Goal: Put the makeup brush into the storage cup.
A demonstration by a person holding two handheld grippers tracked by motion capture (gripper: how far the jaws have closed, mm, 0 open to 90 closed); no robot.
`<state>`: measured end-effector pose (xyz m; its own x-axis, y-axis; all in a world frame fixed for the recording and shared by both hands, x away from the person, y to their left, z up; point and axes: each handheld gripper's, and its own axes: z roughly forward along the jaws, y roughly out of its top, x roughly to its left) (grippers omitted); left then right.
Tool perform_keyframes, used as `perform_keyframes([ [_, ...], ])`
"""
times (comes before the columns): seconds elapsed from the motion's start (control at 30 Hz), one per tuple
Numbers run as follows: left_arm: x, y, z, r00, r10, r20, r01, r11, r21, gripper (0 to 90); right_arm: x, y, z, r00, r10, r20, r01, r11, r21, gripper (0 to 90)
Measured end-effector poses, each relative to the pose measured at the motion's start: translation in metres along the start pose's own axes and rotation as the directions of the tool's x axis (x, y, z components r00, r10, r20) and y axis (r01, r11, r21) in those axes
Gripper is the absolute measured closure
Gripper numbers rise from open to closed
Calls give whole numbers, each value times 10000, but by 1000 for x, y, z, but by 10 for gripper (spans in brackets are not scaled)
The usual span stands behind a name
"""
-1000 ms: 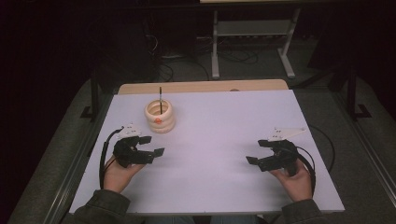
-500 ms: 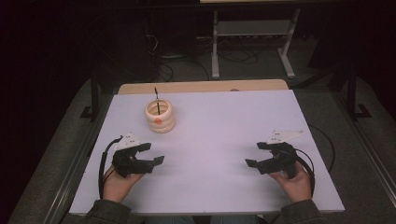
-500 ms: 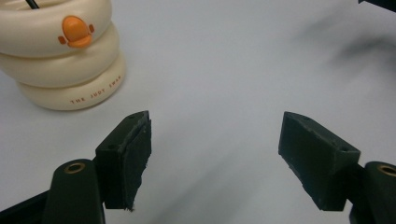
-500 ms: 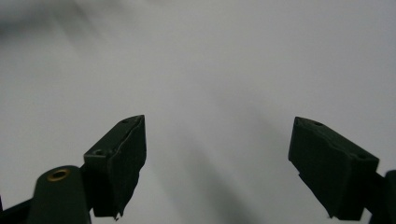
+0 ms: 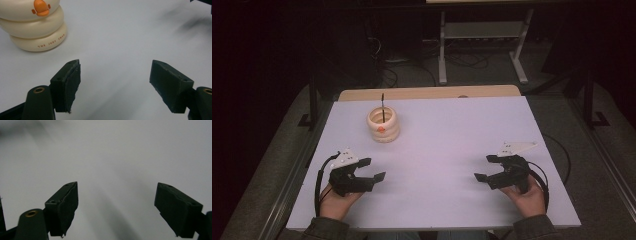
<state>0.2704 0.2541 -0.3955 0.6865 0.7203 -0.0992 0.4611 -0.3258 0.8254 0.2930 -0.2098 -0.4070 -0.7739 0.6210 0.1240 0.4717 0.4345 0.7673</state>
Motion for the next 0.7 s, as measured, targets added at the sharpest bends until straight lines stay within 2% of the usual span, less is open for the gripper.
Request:
perform_keyframes([
  [0.27,-2,0,2,9999,129,110,-129,9999,70,238,0,0,2,9998,115,-142,-113,9999,101,179],
  [0.33,-3,1,2,9997,112,219,-112,9999,6,237,4,0,0,9999,99,-121,-99,9999,-17,180],
  [0.47,-4,3,1,9993,264,248,-263,9996,-48,238,7,1,3,9999,12,-157,-11,10000,56,180],
  [0.5,-4,3,1,9994,227,265,-224,9997,-91,238,7,1,4,9998,-125,-162,126,9999,64,179],
  [0.63,-3,3,-1,9992,200,349,-194,9997,-173,237,11,1,5,9998,-154,-154,158,9995,274,180],
  [0.7,-3,3,-1,9991,179,392,-170,9996,-213,238,11,0,5,9997,-213,-102,215,9996,187,180],
])
